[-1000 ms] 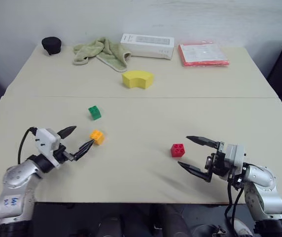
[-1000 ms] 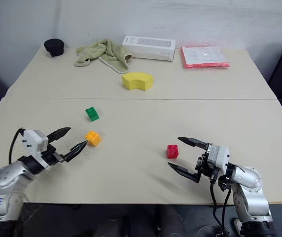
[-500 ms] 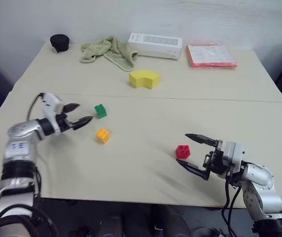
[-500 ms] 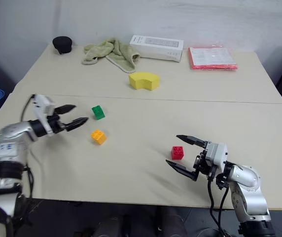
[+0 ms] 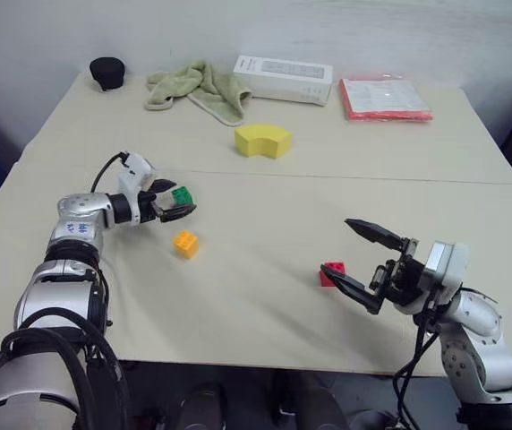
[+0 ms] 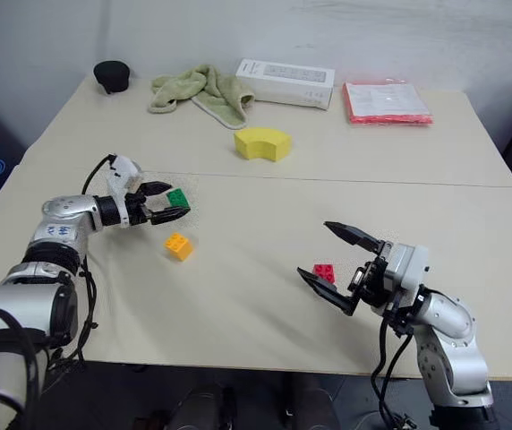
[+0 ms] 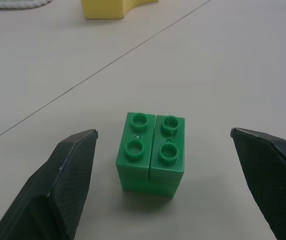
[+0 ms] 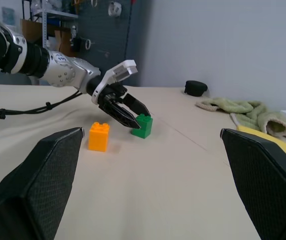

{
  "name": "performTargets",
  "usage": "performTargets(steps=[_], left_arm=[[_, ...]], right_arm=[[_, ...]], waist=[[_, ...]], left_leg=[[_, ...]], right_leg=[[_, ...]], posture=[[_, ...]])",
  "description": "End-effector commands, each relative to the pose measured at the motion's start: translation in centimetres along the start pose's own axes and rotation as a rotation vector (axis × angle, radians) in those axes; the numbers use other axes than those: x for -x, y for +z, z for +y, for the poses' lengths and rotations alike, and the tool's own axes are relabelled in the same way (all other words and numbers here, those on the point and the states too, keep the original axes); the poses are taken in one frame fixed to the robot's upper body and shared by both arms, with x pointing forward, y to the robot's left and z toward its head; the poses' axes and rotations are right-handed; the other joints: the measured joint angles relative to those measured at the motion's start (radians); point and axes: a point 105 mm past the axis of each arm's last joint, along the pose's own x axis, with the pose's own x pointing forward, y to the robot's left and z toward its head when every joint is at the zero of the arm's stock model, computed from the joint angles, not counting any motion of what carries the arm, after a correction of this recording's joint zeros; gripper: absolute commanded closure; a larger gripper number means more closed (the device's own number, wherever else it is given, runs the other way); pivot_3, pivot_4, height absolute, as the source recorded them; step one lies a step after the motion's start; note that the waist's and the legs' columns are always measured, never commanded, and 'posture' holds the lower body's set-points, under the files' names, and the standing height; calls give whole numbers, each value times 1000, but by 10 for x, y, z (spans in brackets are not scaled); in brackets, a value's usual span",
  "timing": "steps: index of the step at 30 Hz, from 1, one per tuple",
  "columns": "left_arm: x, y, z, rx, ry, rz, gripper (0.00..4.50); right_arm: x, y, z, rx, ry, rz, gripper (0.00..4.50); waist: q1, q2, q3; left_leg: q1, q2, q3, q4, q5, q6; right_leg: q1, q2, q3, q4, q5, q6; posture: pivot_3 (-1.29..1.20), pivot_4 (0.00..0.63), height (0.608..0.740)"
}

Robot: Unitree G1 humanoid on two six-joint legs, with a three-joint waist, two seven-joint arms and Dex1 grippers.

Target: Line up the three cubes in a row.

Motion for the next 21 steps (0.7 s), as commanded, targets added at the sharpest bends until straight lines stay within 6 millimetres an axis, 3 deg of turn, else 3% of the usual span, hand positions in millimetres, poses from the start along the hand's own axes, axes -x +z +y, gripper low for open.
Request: performTargets(steps=[1,11,15,19,21], left_arm=[[0,11,5,-37,22,-9,16],[-4,0,2,-46,11,60,2998],[0,8,3,-59,0,17,3012],[0,54,-2,-105,-88,-141,3012],[-2,81,-17,-185,-229,-184,3012]], right_arm=[[4,11,2,58,-15,-12,0],[14,12,6,64,-38,15,0],[15,12,6,64,-40,20,0],[17,13,5,65,-39,28,0],[22,16,2,73,-38,41,0]], waist=[[0,0,0],[-3,0,0],[-3,0,0],[-2,-1,0],[0,-1,0]], left_leg=[[0,0,0,0,0,0],[1,0,0,0,0,0],[1,0,0,0,0,0],[0,0,0,1,0,0],[0,-1,0,1,0,0]], right_leg=[[0,0,0,0,0,0],[0,0,0,1,0,0],[0,0,0,1,0,0],[0,0,0,1,0,0],[0,0,-1,1,0,0]], posture=[[0,150,740],[0,150,740],[0,150,740],[0,150,740],[0,150,740]])
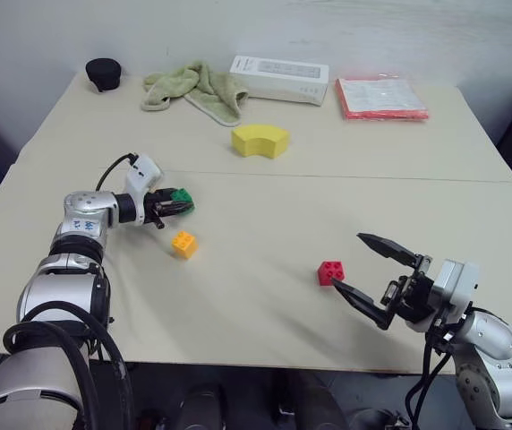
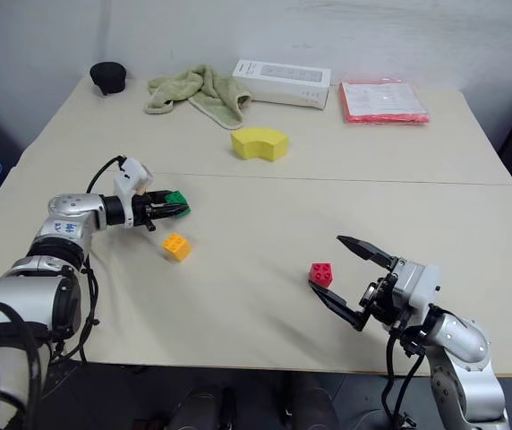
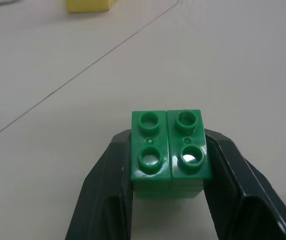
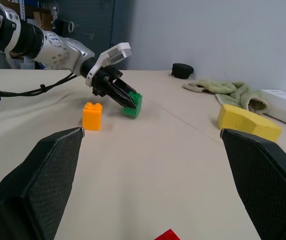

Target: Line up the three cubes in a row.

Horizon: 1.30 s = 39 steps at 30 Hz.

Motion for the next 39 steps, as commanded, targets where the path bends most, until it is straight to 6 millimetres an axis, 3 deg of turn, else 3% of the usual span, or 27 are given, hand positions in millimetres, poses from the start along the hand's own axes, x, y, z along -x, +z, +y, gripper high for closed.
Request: performTargets(steps=[1,4,8,11,15,19,27,31,35,39], left_arm=[[-3,68,-18,-212,-216,-137,3012],[-10,77,-53,-319,-445,-86,3012],[-20,53,-118,-393,-659,33,3012],[-29,44,-157,-417,-703,33,3012],[-52,26,-184,-355,-630,44,3012],[-68,15,-199,-358,-583,58,3012],[-79,-9,-194,-346,-558,138,3012],[-85,-8,-193,-341,-546,118,3012],[-84,-5,-196,-343,-565,105,1725],[-78,18,-198,-350,-580,13,547]], right_arm=[[8,17,-6,58,6,-4,0],[23,21,-9,44,20,45,0],[48,18,-12,45,37,155,0],[60,17,-15,38,20,196,0],[66,15,-12,34,20,217,0],[63,17,-7,29,12,202,0],[60,18,-2,26,3,193,0],[58,18,-2,25,-2,191,0],[56,17,-1,20,-5,188,0],[55,17,-1,18,-4,188,0]], waist=[[3,0,0],[6,0,0],[-4,4,-1],[-4,3,-1],[0,3,-1],[0,4,-1],[0,4,-1],[2,4,-1],[1,4,-1],[0,4,-1]], left_leg=[[0,-1,0,0,0,0],[0,-1,0,0,0,1],[4,1,-3,-2,0,1],[5,3,-2,0,0,0],[7,2,-4,2,1,0],[11,0,-2,-1,1,1],[12,0,-2,-2,1,0],[13,-1,-2,-1,1,1],[13,0,-2,-2,1,1],[13,0,-2,-2,1,1]], right_leg=[[0,0,0,0,0,0],[2,0,-1,0,0,0],[8,0,4,-1,0,1],[8,1,11,-2,0,1],[10,1,13,1,0,1],[12,1,17,1,-1,2],[12,1,18,2,-1,2],[13,0,18,2,-1,2],[13,0,18,1,-1,2],[12,0,18,2,-1,2]], posture=[[0,150,740],[0,150,740],[0,150,740],[0,150,740],[0,150,740],[0,150,740],[0,150,740],[0,150,740],[0,150,740],[0,150,740]])
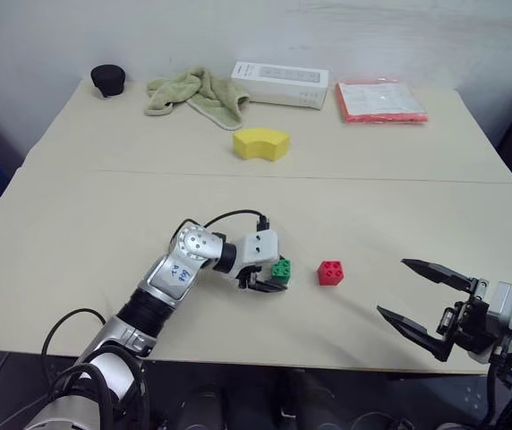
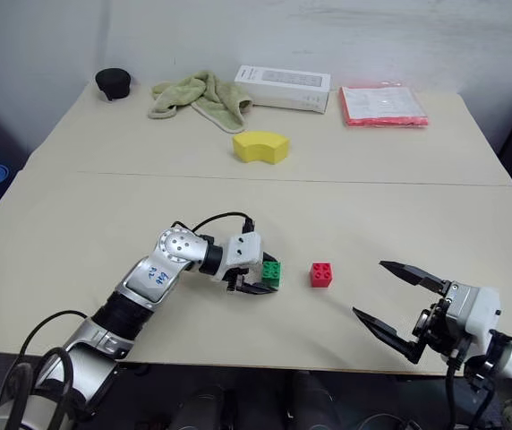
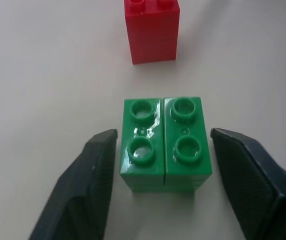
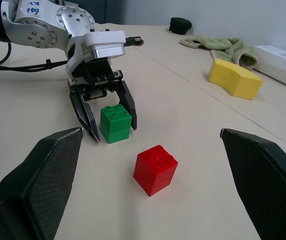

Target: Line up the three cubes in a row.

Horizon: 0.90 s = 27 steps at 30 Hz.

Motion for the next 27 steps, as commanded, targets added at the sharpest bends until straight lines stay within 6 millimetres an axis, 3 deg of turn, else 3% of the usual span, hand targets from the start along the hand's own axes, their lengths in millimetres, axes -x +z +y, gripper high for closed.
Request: performTargets(steps=[1,2,6,8,10,15,18,21,24,27], left_arm=[[13,36,4,-78,9,-119,252],[17,43,4,-93,6,-144,21],[38,73,8,-129,34,-258,21],[61,86,9,-126,61,-349,21],[85,82,14,-70,138,-400,21],[154,26,6,-24,324,-420,21],[199,-23,4,72,542,-292,21],[225,-44,-5,135,657,-252,21],[253,-84,-30,271,796,-171,21],[264,-111,-53,383,880,-125,21]], right_arm=[[-3,9,1,23,4,-30,0],[-4,9,0,23,5,-30,0],[-5,7,-2,21,15,-31,0],[-8,6,-4,20,27,-40,0],[-11,5,-5,20,37,-54,0],[-24,7,-7,46,62,-118,0],[-34,6,-7,64,89,-142,0],[-41,7,-9,91,98,-171,0],[-48,6,-8,109,121,-194,0],[-53,3,-4,109,149,-207,0]], waist=[[0,0,0],[0,0,0],[0,0,0],[-2,0,0],[-7,0,0],[-24,1,0],[-26,0,0],[-24,-1,1],[-21,-1,0],[-24,-1,1]], left_leg=[[0,0,0,0,0,0],[0,0,0,0,0,0],[0,0,0,0,0,0],[0,0,0,0,0,0],[0,1,0,0,0,-1],[5,1,1,-2,1,-2],[5,2,0,-2,1,-3],[5,2,0,-2,0,-2],[4,1,0,-2,-2,-1],[4,2,1,-2,-4,1]], right_leg=[[0,0,0,0,0,0],[0,0,0,0,0,0],[0,0,0,0,0,0],[0,0,0,0,0,0],[0,0,0,0,0,0],[0,1,1,3,-1,-1],[0,1,1,3,-1,-2],[0,0,0,3,-1,-2],[0,-2,0,2,-1,-2],[0,-2,0,1,-1,-2]], posture=[[0,150,740],[0,150,740],[0,150,740],[0,150,740],[0,150,740],[0,150,740],[0,150,740],[0,150,740],[0,150,740],[0,150,740]])
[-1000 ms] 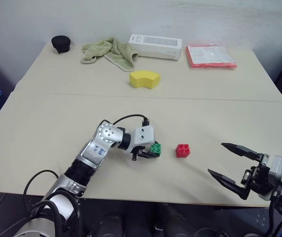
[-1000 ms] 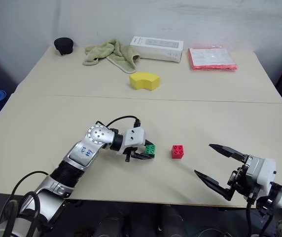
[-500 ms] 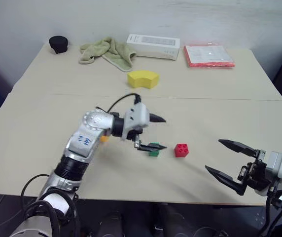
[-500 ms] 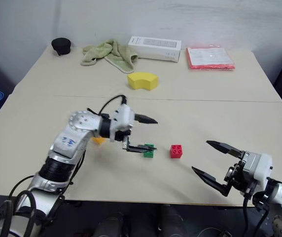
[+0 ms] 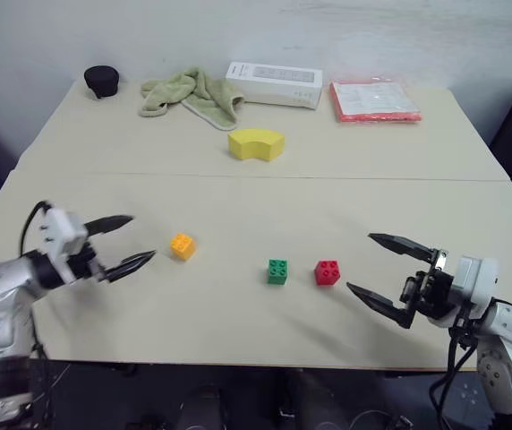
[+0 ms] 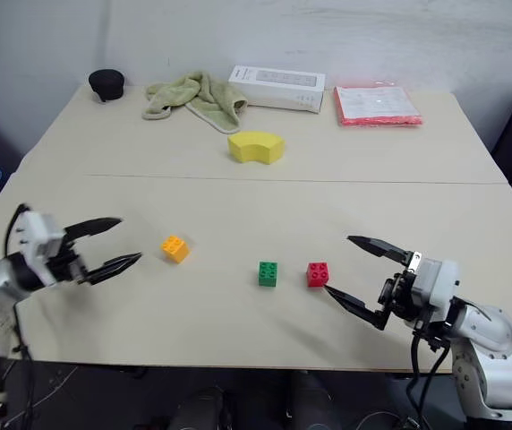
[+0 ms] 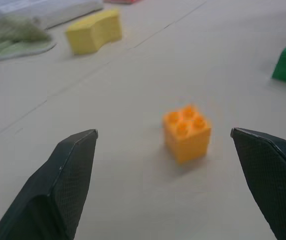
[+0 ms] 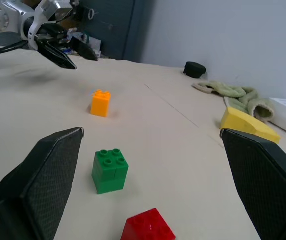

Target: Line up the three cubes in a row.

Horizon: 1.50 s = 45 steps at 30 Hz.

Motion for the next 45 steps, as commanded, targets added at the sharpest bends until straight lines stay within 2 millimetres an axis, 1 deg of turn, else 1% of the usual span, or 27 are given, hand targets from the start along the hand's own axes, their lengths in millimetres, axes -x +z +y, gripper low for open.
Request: performTargets(steps=[1,3,5,8,10,12,14,16,17,19,21,22,25,29,30,32,35,37,38,40,42,45], left_arm=[[25,-17,5,52,106,34,21],[30,-22,-5,113,76,38,21],[27,-20,-9,104,59,36,21],[6,-4,-10,73,52,-17,21],[-17,2,-21,91,2,-31,21],[-31,6,-28,96,-17,-35,21],[-52,12,-32,143,20,-89,21],[-68,13,-40,177,46,-110,21],[-74,10,-44,174,67,-101,21],[-83,5,-43,169,146,-89,21],[-87,2,-42,184,185,-86,406],[-90,0,-46,175,172,-74,622],[-96,-2,-56,154,126,-44,1568],[-97,-4,-55,126,119,-25,2784],[-99,-2,-56,108,79,-29,3027],[-102,4,-61,80,-17,-49,3019],[-105,22,-80,-4,-369,-76,3019],[-103,29,-83,-78,-541,-68,3019],[-103,30,-82,-106,-581,-62,3019],[-104,28,-83,-195,-723,-31,3019],[-106,25,-84,-238,-829,-6,3019],[-118,15,-82,-264,-890,36,3019]], right_arm=[[-3,2,5,18,33,-33,0],[-3,1,6,16,42,-32,0],[-3,0,6,18,44,-28,0],[-2,-1,4,22,43,-22,0],[-3,0,4,21,46,-19,0],[-3,0,5,19,47,-17,0],[-3,-1,5,7,47,-8,0],[-3,-2,5,2,47,0,0],[-3,-2,5,2,42,2,0],[-2,-2,5,1,31,2,0],[-2,-2,5,0,27,2,0],[-2,-2,7,-3,23,3,0],[-1,-2,9,-7,17,6,0],[0,-3,8,-5,5,9,0],[-1,-3,8,-5,3,10,0],[-1,-3,8,-7,1,10,0],[-1,-4,9,-18,23,18,0],[0,-4,7,-17,31,22,0],[0,-4,6,-16,32,22,0],[0,-3,4,-14,34,26,0],[0,-2,4,-16,41,31,0],[1,-1,5,-24,50,41,0]], waist=[[0,0,0],[2,0,0],[5,-1,0],[16,-1,0],[22,0,0],[23,0,0],[22,0,0],[19,0,0],[18,0,0],[17,0,0],[17,0,0],[18,0,0],[21,0,0],[21,0,0],[21,0,0],[22,0,0],[23,0,0],[23,0,0],[23,0,0],[23,0,0],[21,0,0],[23,0,0]], left_leg=[[0,0,0,0,-1,1],[0,0,0,0,-2,2],[0,0,0,0,-3,4],[0,0,-1,0,-3,4],[0,0,-1,0,-4,4],[0,-1,0,0,-4,4],[0,-1,0,0,-3,3],[0,-1,0,0,-3,3],[0,-1,1,0,-3,2],[1,0,1,0,-3,2],[1,0,1,0,-4,2],[1,0,1,0,-3,2],[1,0,1,0,-4,2],[1,0,1,0,-4,2],[1,0,1,0,-3,2],[1,0,1,0,-3,2],[1,0,1,0,-2,-1],[1,0,1,0,-1,-2],[0,0,1,0,-1,-2],[0,-1,1,0,-1,-2],[0,-1,2,0,-1,-2],[-1,-1,1,1,-1,-2]], right_leg=[[0,0,0,0,0,0],[0,-1,-1,-1,0,0],[0,-1,-1,0,0,0],[0,-2,-1,0,0,0],[0,-2,-1,0,0,0],[0,-2,-1,0,0,0],[0,-2,-1,0,0,0],[0,-1,-1,0,0,0],[0,-1,0,0,0,0],[0,0,0,1,0,0],[0,1,0,1,0,0],[0,1,0,1,0,0],[0,1,0,1,0,0],[0,1,0,1,0,0],[0,1,0,1,0,0],[0,1,0,1,0,0],[0,1,0,1,0,0],[0,1,-1,0,0,0],[0,1,-1,0,0,0],[0,1,-1,-1,0,0],[0,1,-1,-1,0,0],[0,2,-2,-1,0,0]], posture=[[0,150,740],[0,150,740],[0,150,740],[0,150,740],[0,150,740],[0,150,740],[0,150,740],[0,150,740],[0,150,740],[0,150,740],[0,150,740],[0,150,740],[0,150,740],[0,150,740],[0,150,740],[0,150,740],[0,150,740],[0,150,740],[0,150,740],[0,150,740],[0,150,740],[0,150,740]])
